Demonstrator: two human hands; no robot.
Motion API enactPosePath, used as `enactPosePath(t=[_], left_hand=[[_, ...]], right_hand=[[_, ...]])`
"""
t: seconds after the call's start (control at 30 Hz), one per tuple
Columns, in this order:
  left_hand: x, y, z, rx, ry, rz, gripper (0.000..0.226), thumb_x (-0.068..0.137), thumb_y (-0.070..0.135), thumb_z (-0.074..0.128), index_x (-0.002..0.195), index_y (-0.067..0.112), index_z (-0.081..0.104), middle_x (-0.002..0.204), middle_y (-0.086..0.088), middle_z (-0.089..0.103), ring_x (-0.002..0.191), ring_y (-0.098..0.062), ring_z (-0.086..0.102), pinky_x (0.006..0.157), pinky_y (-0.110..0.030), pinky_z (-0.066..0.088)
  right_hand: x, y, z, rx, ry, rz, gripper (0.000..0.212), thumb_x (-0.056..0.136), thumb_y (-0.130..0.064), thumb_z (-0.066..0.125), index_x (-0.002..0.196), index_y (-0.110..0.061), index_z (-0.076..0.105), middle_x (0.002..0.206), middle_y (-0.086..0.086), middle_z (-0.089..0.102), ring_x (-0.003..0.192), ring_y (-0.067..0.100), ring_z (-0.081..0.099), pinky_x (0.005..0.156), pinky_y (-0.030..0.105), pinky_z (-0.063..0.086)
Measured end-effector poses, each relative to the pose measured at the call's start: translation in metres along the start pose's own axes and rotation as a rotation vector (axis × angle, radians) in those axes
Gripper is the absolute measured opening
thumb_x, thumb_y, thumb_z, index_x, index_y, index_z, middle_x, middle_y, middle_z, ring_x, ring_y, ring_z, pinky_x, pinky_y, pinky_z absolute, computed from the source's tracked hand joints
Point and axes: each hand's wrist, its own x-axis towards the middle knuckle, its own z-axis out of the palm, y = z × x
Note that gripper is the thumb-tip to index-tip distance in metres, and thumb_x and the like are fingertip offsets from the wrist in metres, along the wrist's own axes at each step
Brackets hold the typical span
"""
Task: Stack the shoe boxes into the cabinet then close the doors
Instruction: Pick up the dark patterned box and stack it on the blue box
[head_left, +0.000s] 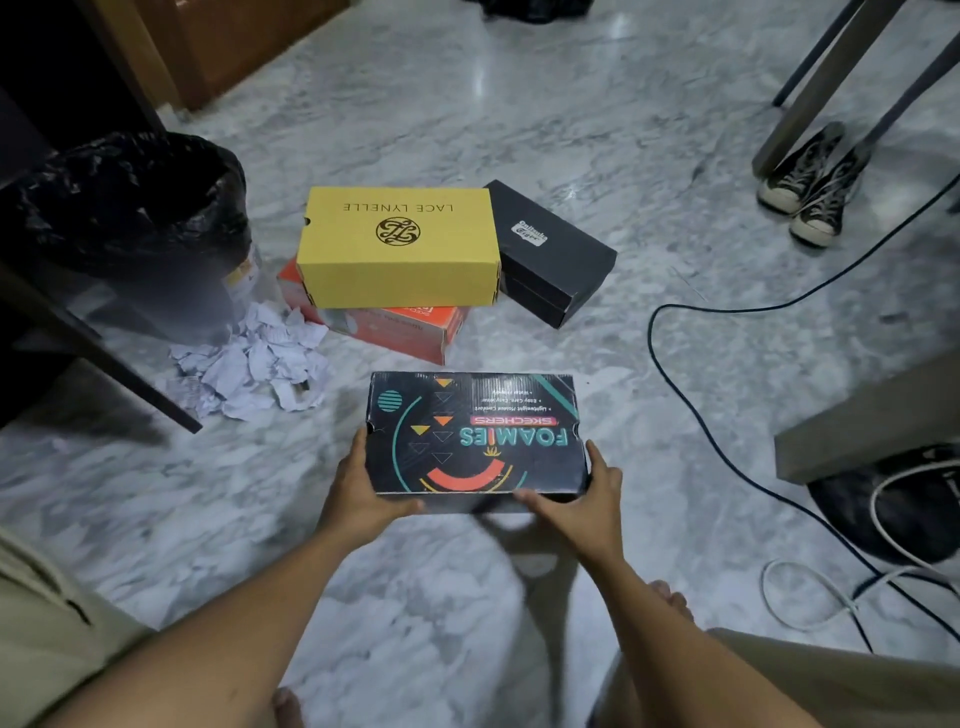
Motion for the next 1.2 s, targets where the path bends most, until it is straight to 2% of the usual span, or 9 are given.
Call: enactPosePath(t=[0.13, 0.3, 0.43, 0.57, 0.7, 0.9, 1.03, 1.1, 1.2], left_hand=[[-0.001, -0.01, -0.011, -0.04, -0.038, -0.073, 0.141, 0.04, 0.045, 0.097, 0.153, 0.047, 0.012, 0.134, 0.022, 0.053, 0.121, -0.01, 0.055, 0.094, -0.042, 0.054], [0.002, -0.015, -0.012, -0.101, -0.055, -0.114, 0.146, 0.036, 0.049, 0.097, 0.152, 0.05, 0.009, 0.137, 0.018, 0.054, 0.123, -0.011, 0.057, 0.093, -0.047, 0.055], [0.002, -0.018, -0.015, -0.134, -0.053, -0.079, 0.141, 0.041, 0.037, 0.1, 0.154, 0.043, 0.016, 0.13, 0.023, 0.058, 0.122, -0.006, 0.058, 0.099, -0.03, 0.05], [-0.011, -0.013, -0.034, -0.155, 0.002, -0.007, 0.148, 0.036, 0.046, 0.099, 0.156, 0.039, 0.013, 0.121, 0.044, 0.046, 0.119, 0.002, 0.056, 0.098, -0.02, 0.041], [-0.039, -0.005, -0.067, -0.121, 0.042, 0.029, 0.147, 0.034, 0.056, 0.096, 0.156, 0.041, 0.014, 0.136, 0.023, 0.045, 0.123, -0.004, 0.053, 0.102, -0.023, 0.041], [-0.1, -0.015, -0.131, -0.155, 0.153, 0.086, 0.13, 0.047, 0.033, 0.099, 0.154, 0.031, 0.026, 0.122, 0.034, 0.05, 0.116, 0.007, 0.051, 0.093, -0.011, 0.036], [-0.143, -0.037, -0.179, -0.213, 0.197, 0.073, 0.121, 0.032, 0.049, 0.099, 0.139, 0.037, 0.043, 0.109, 0.038, 0.065, 0.105, 0.018, 0.058, 0.097, -0.01, 0.045], [-0.167, -0.042, -0.204, -0.225, 0.235, 0.048, 0.119, 0.036, 0.037, 0.1, 0.141, 0.029, 0.044, 0.103, 0.028, 0.068, 0.101, 0.011, 0.061, 0.084, -0.002, 0.044], [-0.2, -0.047, -0.243, -0.197, 0.31, 0.002, 0.098, 0.049, 0.016, 0.099, 0.13, 0.036, 0.047, 0.099, 0.023, 0.066, 0.102, -0.004, 0.064, 0.086, -0.013, 0.048]], right_hand=[[-0.003, 0.009, -0.002, 0.014, -0.079, 0.002, 0.141, 0.036, -0.061, 0.095, 0.154, -0.036, 0.023, 0.116, -0.009, 0.043, 0.115, 0.005, 0.048, 0.1, 0.026, 0.043], [0.011, 0.008, -0.004, 0.107, -0.171, -0.066, 0.128, 0.044, -0.038, 0.102, 0.151, -0.023, 0.032, 0.134, -0.01, 0.061, 0.124, 0.011, 0.059, 0.101, 0.045, 0.052], [0.009, 0.006, -0.003, 0.157, -0.172, -0.03, 0.132, 0.041, -0.044, 0.102, 0.151, -0.035, 0.03, 0.138, -0.016, 0.058, 0.125, 0.006, 0.058, 0.103, 0.044, 0.051], [-0.004, -0.027, -0.009, 0.211, -0.241, -0.051, 0.103, 0.052, -0.022, 0.101, 0.139, -0.031, 0.046, 0.125, -0.005, 0.067, 0.113, 0.021, 0.067, 0.079, 0.055, 0.06], [-0.024, -0.061, -0.006, 0.296, -0.308, -0.085, 0.084, 0.06, -0.003, 0.094, 0.129, -0.028, 0.053, 0.116, -0.006, 0.071, 0.099, 0.01, 0.071, 0.061, 0.031, 0.061], [-0.064, -0.098, 0.026, 0.224, -0.414, -0.125, 0.086, 0.052, -0.024, 0.099, 0.126, -0.032, 0.056, 0.117, -0.014, 0.07, 0.103, 0.006, 0.069, 0.079, 0.027, 0.06], [-0.101, -0.133, 0.055, 0.197, -0.477, -0.174, 0.084, 0.051, -0.024, 0.1, 0.123, -0.026, 0.059, 0.113, -0.008, 0.073, 0.096, 0.005, 0.071, 0.08, 0.028, 0.06], [-0.118, -0.152, 0.071, 0.195, -0.517, -0.19, 0.086, 0.047, -0.028, 0.101, 0.122, -0.024, 0.059, 0.111, -0.007, 0.074, 0.095, 0.006, 0.072, 0.081, 0.029, 0.061], [-0.141, -0.183, 0.094, 0.203, -0.596, -0.242, 0.084, 0.047, -0.033, 0.101, 0.12, -0.028, 0.059, 0.11, -0.011, 0.073, 0.093, 0.003, 0.071, 0.08, 0.026, 0.06]])
